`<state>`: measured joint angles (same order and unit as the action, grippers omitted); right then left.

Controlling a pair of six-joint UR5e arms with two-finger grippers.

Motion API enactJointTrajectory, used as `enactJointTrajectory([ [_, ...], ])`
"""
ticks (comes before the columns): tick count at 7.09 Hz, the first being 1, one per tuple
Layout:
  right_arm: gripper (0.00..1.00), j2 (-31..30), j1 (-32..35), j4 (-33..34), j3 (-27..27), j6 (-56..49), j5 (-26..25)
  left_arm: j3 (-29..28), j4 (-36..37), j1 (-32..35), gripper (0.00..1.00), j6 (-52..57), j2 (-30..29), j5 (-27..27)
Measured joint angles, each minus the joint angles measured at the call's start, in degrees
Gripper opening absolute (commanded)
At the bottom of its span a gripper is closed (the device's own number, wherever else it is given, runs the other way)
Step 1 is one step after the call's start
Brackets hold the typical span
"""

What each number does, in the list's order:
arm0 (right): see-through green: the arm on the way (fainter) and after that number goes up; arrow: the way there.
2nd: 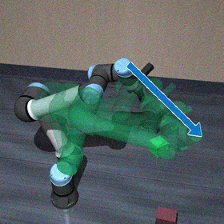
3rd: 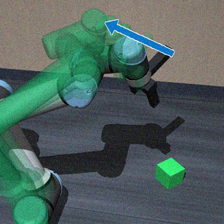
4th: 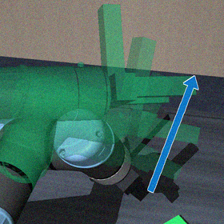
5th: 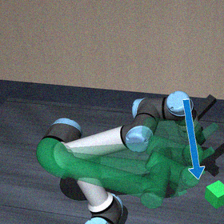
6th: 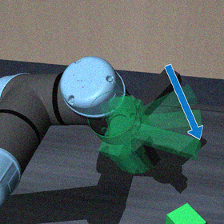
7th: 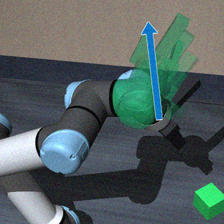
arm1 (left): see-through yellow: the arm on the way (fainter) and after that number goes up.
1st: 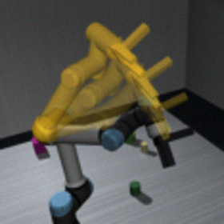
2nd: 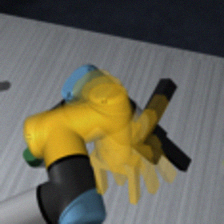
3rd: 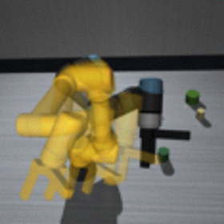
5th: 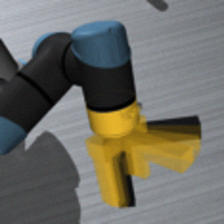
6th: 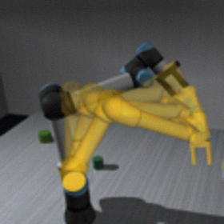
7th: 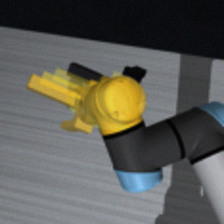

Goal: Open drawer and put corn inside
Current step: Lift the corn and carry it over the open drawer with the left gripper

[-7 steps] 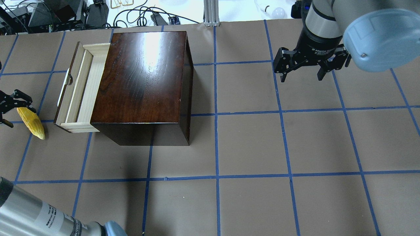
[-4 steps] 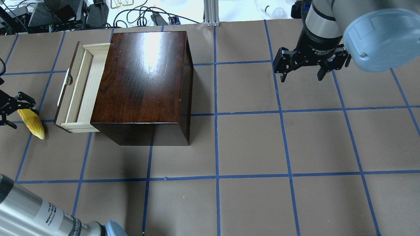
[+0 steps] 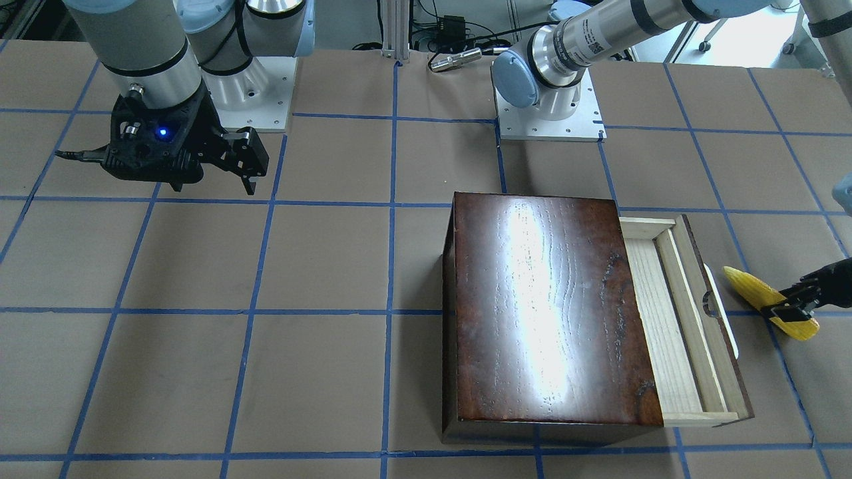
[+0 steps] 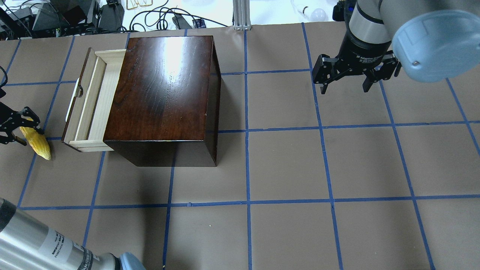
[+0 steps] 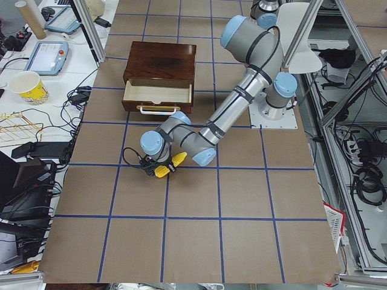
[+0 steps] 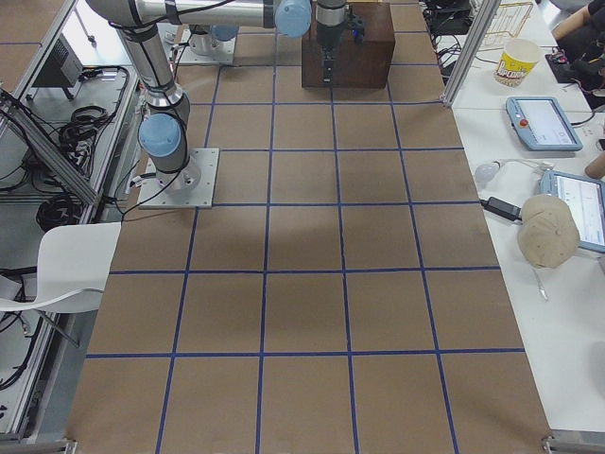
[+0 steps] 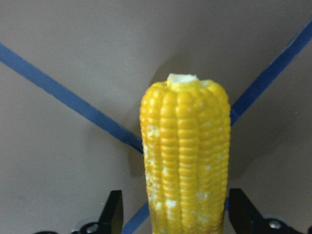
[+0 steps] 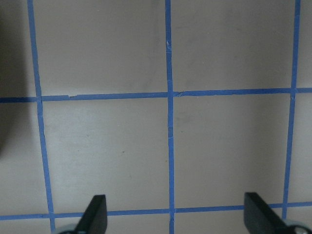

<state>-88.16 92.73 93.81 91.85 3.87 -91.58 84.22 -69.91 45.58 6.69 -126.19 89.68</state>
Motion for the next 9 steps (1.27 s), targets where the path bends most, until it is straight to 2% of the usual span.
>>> enactJointTrajectory([
  [4, 1.00, 0.00, 0.00, -0.03, 0.00, 0.00, 0.00, -1.76, -1.56, 1.93, 0.00, 3.73, 3.27, 0.24],
  [9, 1.00, 0.00, 0.00, -0.03, 0.00, 0.00, 0.00, -12.68, -16.19, 8.62, 0.00, 11.18, 11.12, 0.57],
])
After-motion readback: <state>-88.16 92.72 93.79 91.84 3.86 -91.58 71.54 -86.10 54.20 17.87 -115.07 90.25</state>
